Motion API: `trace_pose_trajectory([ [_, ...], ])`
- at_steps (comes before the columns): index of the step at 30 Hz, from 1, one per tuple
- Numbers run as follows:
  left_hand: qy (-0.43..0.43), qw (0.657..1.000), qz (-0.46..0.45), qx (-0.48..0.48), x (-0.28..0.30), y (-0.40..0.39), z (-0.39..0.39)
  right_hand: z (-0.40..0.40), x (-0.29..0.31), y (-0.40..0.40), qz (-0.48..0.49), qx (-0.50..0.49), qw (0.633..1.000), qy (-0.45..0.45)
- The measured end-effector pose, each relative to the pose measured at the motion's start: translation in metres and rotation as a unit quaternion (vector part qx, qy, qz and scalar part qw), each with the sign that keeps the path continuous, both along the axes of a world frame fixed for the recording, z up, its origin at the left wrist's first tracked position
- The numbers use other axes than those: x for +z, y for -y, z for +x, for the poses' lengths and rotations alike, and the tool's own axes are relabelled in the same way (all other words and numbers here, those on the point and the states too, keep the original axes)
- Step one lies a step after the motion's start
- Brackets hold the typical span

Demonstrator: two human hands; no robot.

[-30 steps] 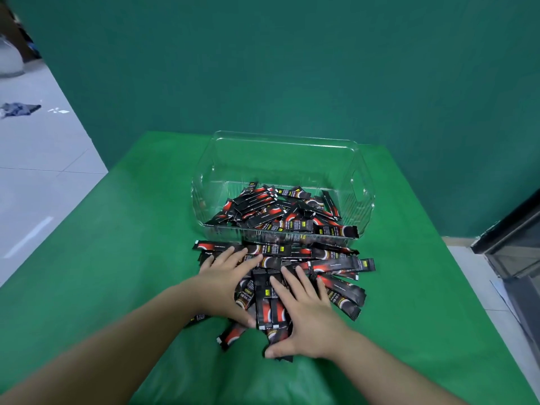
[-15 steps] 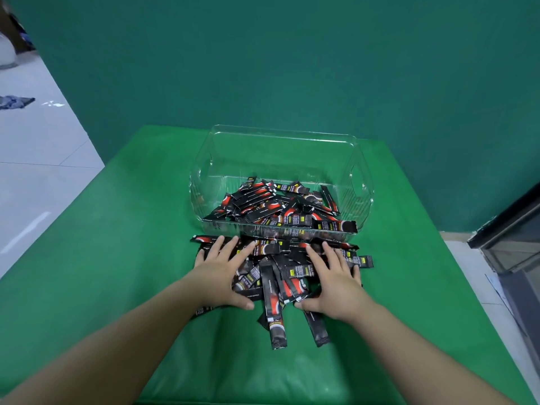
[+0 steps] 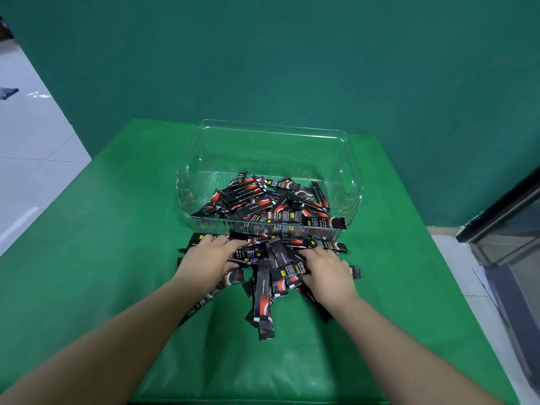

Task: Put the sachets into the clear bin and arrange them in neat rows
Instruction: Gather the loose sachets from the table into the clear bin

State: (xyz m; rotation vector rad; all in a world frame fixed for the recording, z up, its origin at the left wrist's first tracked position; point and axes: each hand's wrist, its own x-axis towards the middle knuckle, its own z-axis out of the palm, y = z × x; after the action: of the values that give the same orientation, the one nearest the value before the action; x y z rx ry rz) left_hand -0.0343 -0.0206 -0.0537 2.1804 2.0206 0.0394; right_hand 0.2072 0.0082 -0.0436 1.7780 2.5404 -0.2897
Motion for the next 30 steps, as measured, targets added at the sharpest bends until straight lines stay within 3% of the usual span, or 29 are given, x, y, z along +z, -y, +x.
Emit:
trace_pose_trajectory([
  [5,0.078,0.995,0.058,0.027,0.009,-0.006,-0.004,0.002,0.004,-0.006,-0.005,-0.023,0.997,-0.067],
  [12,0.146,0.982,0.12,-0.011,0.061,-0.023,0.001,0.001,0.035,-0.013,0.055,-0.019,0.987,-0.148],
  [21,0.175,0.96,0.215,0.031,0.105,-0.085,0.016,-0.026,0.08,-0.07,0.134,-0.03,0.971,-0.195],
  [23,0.161,0.968,0.19,0.037,0.099,-0.097,0.018,-0.033,0.081,-0.086,0.122,-0.031,0.976,-0.179],
  [27,0.075,0.996,0.025,0.044,0.078,-0.1,0.015,-0.034,0.072,-0.093,0.015,-0.011,0.993,-0.113],
  [30,0.084,0.996,0.02,0.019,0.065,-0.087,0.011,-0.025,0.058,-0.08,0.033,0.022,0.99,-0.132],
])
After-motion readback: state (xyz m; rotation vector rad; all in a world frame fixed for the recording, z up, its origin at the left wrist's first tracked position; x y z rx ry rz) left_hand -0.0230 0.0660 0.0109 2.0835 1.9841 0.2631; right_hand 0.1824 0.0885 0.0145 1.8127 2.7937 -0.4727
